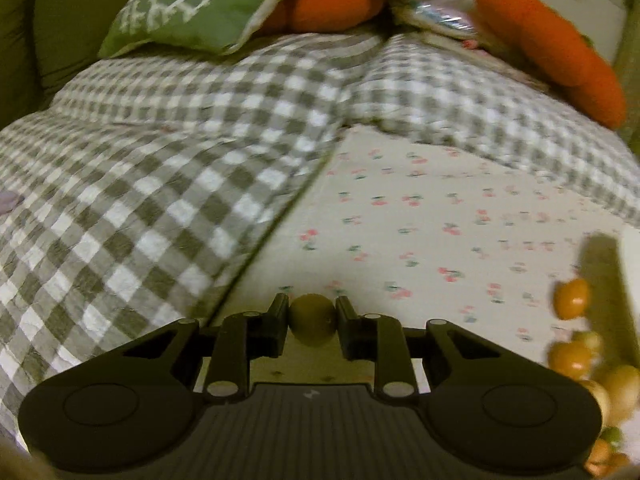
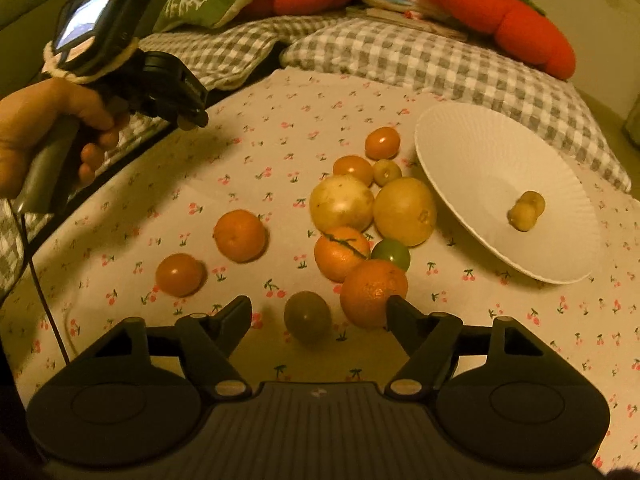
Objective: Organize fruits
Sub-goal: 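Grasp another small yellow fruit with the left gripper, then grasp the dark green small fruit with the right gripper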
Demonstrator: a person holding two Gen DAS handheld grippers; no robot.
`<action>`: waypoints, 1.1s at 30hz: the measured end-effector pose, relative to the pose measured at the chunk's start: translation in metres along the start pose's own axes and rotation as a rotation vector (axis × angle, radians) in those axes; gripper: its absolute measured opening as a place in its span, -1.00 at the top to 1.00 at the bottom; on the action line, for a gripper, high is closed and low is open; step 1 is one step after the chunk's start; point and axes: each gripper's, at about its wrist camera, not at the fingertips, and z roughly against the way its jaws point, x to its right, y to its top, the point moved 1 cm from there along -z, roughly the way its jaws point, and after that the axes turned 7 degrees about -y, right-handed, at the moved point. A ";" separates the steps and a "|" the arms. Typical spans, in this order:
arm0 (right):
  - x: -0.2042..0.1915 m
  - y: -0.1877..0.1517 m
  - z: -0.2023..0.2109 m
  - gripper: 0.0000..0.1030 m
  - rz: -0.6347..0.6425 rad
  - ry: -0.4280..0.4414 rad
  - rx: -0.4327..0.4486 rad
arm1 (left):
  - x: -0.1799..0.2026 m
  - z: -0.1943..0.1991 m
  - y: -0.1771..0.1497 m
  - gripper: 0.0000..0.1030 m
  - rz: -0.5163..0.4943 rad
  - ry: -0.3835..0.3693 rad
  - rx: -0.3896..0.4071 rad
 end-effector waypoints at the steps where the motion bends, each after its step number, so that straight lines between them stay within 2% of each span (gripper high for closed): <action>1: 0.000 0.000 0.000 -0.38 -0.005 0.002 0.002 | 0.004 0.004 0.000 0.74 -0.008 -0.016 0.004; 5: -0.001 0.001 0.009 0.07 0.002 0.033 0.032 | 0.024 0.022 -0.003 0.74 -0.055 -0.073 0.022; 7: -0.003 0.002 0.012 0.10 0.012 0.059 0.033 | 0.036 0.035 -0.007 0.74 -0.092 -0.106 0.038; 11: -0.008 -0.004 0.001 0.11 0.033 0.031 -0.013 | 0.060 0.060 -0.018 0.74 -0.168 -0.166 0.072; 17: -0.012 -0.005 -0.005 0.12 0.030 0.018 0.013 | 0.081 0.075 -0.029 0.74 -0.230 -0.234 0.088; 22: -0.021 -0.014 -0.021 0.27 0.083 -0.032 -0.005 | 0.091 0.077 -0.037 0.74 -0.273 -0.246 0.094; 24: -0.020 -0.011 -0.017 0.51 0.075 -0.022 0.003 | 0.092 0.078 -0.037 0.74 -0.281 -0.246 0.097; 33: -0.018 -0.002 -0.006 0.51 0.053 0.028 0.023 | 0.092 0.082 -0.039 0.74 -0.293 -0.248 0.103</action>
